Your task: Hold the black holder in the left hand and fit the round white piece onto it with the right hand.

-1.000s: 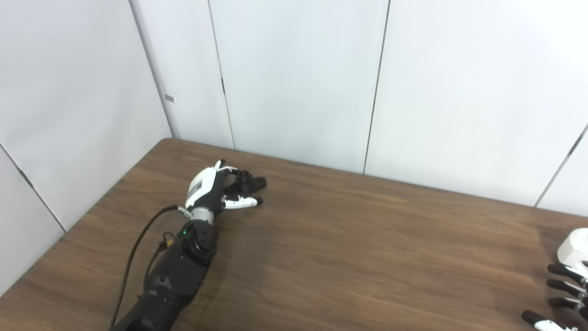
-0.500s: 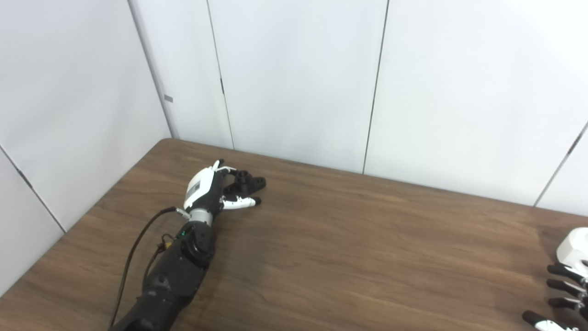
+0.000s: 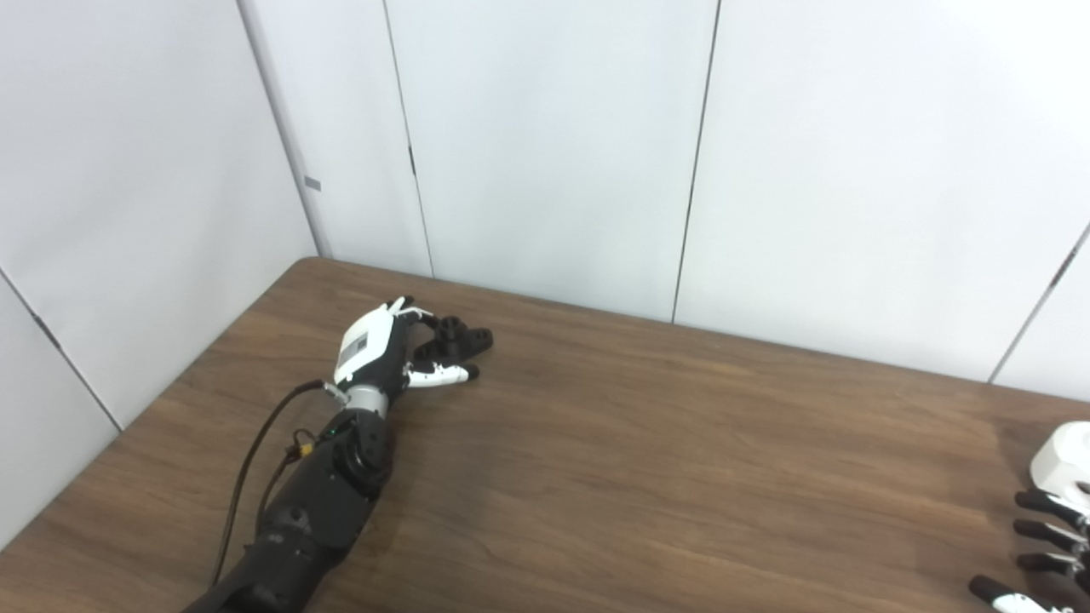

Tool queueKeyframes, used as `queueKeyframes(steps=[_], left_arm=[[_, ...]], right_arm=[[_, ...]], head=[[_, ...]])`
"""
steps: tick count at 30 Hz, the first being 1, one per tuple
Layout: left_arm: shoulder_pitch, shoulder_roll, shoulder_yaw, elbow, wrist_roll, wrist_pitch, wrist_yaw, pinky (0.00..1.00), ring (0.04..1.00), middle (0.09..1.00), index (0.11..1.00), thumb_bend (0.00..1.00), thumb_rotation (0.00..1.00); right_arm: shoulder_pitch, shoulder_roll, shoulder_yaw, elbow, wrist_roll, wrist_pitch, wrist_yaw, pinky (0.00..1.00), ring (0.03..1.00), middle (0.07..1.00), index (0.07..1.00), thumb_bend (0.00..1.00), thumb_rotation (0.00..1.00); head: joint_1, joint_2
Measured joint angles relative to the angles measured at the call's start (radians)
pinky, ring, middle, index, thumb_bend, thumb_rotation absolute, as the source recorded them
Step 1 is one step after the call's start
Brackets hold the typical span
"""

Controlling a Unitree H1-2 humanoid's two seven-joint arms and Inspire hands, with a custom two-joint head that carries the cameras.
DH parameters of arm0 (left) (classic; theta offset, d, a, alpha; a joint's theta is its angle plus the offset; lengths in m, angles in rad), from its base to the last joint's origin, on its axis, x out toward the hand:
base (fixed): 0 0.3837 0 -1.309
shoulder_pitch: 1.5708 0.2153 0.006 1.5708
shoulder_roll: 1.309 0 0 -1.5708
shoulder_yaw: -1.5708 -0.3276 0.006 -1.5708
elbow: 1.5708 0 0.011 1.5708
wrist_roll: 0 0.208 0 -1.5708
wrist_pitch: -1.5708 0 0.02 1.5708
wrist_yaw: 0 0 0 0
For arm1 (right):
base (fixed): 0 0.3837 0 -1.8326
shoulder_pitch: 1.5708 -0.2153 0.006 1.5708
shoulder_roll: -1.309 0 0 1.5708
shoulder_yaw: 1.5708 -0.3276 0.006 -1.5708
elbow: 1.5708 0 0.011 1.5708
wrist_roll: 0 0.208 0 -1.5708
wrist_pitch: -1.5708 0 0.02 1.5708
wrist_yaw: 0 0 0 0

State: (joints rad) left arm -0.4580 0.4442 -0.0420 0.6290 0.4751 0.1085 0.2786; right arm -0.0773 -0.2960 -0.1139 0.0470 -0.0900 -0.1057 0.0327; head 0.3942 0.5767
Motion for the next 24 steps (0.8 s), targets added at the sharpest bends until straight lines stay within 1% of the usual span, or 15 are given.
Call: queueKeyframes(steps=[6, 9, 10, 11, 12, 13, 14, 15, 19, 24], left_arm=[[-0.003, 0.0, 0.0, 0.008, -0.001, 0.004, 0.0, 0.94, 1.0, 0.956, 0.677, 0.83, 0.16], [-0.009, 0.0, -0.005, 0.021, 0.002, 0.007, 0.0, 0.91, 0.996, 0.95, 0.664, 0.82, 0.14], [-0.012, 0.001, -0.008, 0.025, 0.006, 0.008, 0.003, 0.91, 0.995, 0.947, 0.656, 0.82, 0.14], [-0.015, 0.003, -0.011, 0.028, 0.009, 0.009, 0.005, 0.92, 0.995, 0.937, 0.623, 0.82, 0.11], [-0.017, 0.004, -0.014, 0.034, 0.009, 0.008, 0.005, 0.92, 0.995, 0.934, 0.612, 0.82, 0.1], [-0.019, 0.004, -0.016, 0.037, 0.009, 0.007, 0.005, 0.94, 0.998, 0.927, 0.551, 0.67, 0.08], [-0.019, 0.004, -0.019, 0.038, 0.009, 0.005, 0.005, 0.96, 0.999, 0.92, 0.519, 0.6, 0.07], [-0.018, 0.004, -0.02, 0.039, 0.006, 0.003, 0.005, 0.98, 1.0, 0.915, 0.499, 0.56, 0.06], [-0.021, 0.0, -0.017, 0.056, -0.018, -0.01, 0.008, 1.0, 1.0, 0.903, 0.486, 0.53, 0.06], [-0.022, 0.001, -0.021, 0.086, -0.036, -0.063, 0.032, 1.0, 1.0, 0.9, 0.485, 0.52, 0.06]], right_arm=[[0.001, 0.0, -0.001, -0.002, -0.001, 0.002, 0.0, 0.57, 0.736, 0.833, 0.703, 0.77, 0.16], [0.002, 0.0, -0.001, -0.003, -0.001, 0.002, 0.0, 0.57, 0.732, 0.833, 0.703, 0.76, 0.16], [0.002, 0.0, -0.001, -0.004, -0.001, 0.003, 0.001, 0.57, 0.73, 0.834, 0.703, 0.76, 0.16], [0.002, 0.0, -0.001, -0.005, -0.001, 0.004, 0.001, 0.56, 0.726, 0.835, 0.702, 0.76, 0.16], [0.002, 0.0, -0.001, -0.005, -0.002, 0.004, 0.001, 0.56, 0.725, 0.836, 0.702, 0.76, 0.16], [0.002, 0.0, -0.001, -0.005, -0.002, 0.005, 0.001, 0.57, 0.727, 0.836, 0.702, 0.76, 0.16], [0.002, 0.0, -0.001, -0.006, -0.003, 0.006, 0.001, 0.57, 0.728, 0.837, 0.703, 0.76, 0.16], [0.003, 0.0, -0.001, -0.008, -0.003, 0.008, 0.002, 0.57, 0.728, 0.837, 0.703, 0.76, 0.17], [0.003, 0.0, -0.001, -0.013, -0.004, 0.016, 0.003, 0.57, 0.731, 0.834, 0.701, 0.75, 0.16], [0.004, 0.0, -0.001, -0.014, -0.004, 0.018, 0.004, 0.57, 0.726, 0.834, 0.7, 0.75, 0.16]], head=[[0.0, 0.0], [0.002, 0.005], [0.002, 0.005], [0.002, 0.005], [0.002, 0.005], [0.002, 0.005], [0.005, 0.008], [0.005, 0.008], [0.003, 0.011], [0.003, 0.012]])
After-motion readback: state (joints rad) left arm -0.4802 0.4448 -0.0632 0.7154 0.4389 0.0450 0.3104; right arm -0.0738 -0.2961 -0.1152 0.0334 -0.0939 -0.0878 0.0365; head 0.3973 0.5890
